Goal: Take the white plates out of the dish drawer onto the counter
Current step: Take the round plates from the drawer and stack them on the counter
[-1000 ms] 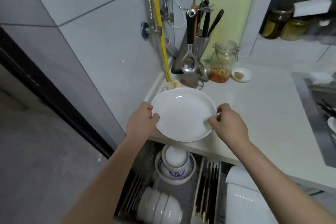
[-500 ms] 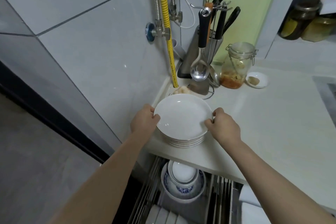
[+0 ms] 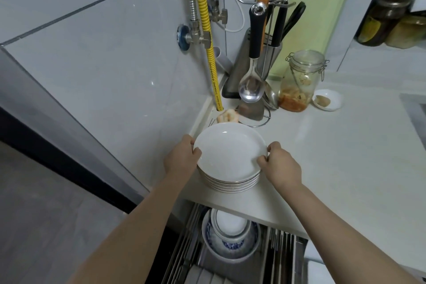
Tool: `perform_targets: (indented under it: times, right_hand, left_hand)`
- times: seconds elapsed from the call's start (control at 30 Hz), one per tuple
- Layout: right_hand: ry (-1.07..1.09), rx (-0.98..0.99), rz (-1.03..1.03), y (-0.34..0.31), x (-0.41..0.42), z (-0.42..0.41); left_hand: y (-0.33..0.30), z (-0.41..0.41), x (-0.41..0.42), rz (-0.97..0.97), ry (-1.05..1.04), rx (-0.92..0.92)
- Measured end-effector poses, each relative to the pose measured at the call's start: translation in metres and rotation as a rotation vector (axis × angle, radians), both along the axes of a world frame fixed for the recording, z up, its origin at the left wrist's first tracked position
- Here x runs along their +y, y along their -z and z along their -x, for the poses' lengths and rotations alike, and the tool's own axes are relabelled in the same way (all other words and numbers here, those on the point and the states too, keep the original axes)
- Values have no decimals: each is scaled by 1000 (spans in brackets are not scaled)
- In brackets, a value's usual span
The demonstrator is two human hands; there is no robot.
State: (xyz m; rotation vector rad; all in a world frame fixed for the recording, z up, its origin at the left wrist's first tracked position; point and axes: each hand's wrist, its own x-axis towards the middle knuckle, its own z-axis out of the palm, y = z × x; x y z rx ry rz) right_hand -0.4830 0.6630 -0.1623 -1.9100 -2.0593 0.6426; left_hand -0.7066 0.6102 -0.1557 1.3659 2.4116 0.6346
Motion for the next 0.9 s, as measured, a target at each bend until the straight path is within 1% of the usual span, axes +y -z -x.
perform_targets:
  times: [0.23,0.37,0.53,0.57,0.67,0.7,0.8,0.9]
  right_hand:
    - [-30,7,8,0,-3,-3]
    - [-148,119,88,-3,-16,-19]
    - [-240,131,65,-7,-44,-52]
    - [-243,134,60,-7,-51,-58]
    - [-243,117,36,-4,-73,-81]
    - [-239,109,29,-1,-81,-89]
    - [-211,98,35,8,-109,-114]
    - [-177,60,52,20,-139,-141]
  left_hand:
    - [1,-4,-11,-10,18,-25]
    - [5,-8,-25,16,42,-52]
    - [15,-21,-55,46,3,-168]
    - [17,-24,-63,48,3,-153]
    - [23,-40,-88,29,10,8]
    - [24,-47,-96,16,12,34]
    - [31,-70,-122,18,64,73]
    - [44,-103,-142,42,166,64]
